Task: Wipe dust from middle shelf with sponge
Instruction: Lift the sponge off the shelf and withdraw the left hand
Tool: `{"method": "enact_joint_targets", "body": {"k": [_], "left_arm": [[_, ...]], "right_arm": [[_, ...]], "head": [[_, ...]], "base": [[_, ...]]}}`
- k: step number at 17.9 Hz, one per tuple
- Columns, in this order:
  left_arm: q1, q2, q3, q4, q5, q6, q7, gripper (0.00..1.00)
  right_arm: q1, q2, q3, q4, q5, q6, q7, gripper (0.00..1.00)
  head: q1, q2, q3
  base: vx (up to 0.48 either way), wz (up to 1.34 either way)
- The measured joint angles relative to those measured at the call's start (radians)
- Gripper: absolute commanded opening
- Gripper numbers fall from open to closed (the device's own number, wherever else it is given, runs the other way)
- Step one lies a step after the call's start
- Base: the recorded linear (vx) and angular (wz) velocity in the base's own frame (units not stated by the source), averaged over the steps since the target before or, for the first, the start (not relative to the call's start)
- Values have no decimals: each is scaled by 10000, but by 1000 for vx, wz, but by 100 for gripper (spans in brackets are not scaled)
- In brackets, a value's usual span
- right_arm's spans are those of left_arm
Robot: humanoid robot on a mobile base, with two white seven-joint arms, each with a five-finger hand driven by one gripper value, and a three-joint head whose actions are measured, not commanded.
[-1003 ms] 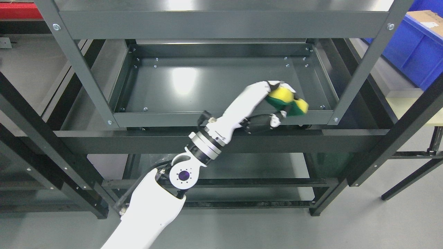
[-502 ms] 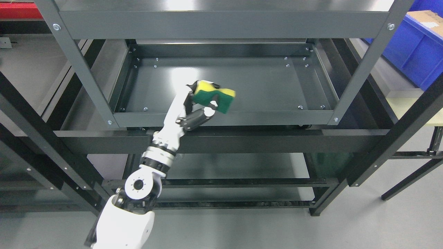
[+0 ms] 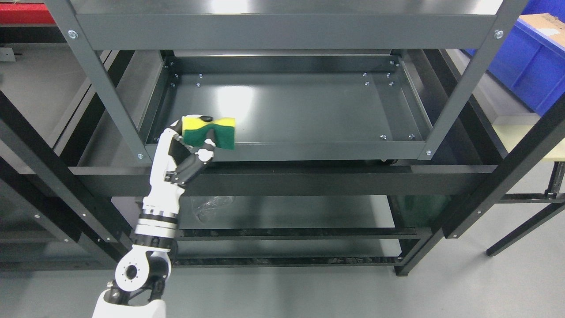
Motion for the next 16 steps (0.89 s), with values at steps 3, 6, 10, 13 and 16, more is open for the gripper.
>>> {"method": "enact_joint_targets", "body": {"k": [3,6,10,13,16], "left_arm": [[260,-2,414,-138,93,-19,0,10],[405,-4,692,-236,151,-30,0,10],[506,-6,947,-331,193,-33,0,10],[548,-6,1081,-381,210,-33,-1,10],[569,-7,1187,-424,221,-33,-1,10]], "right_arm": [[0,0,1,0,0,0,0,100],[0,0,0,0,0,0,0,100],[0,0,0,0,0,0,0,100],[0,0,0,0,0,0,0,100],[0,0,-1,0,0,0,0,100]], "head": [[0,0,0],[0,0,0],[0,0,0],[0,0,0],[0,0,0]], "base": [[0,0],[0,0],[0,0],[0,0],[0,0]]}}
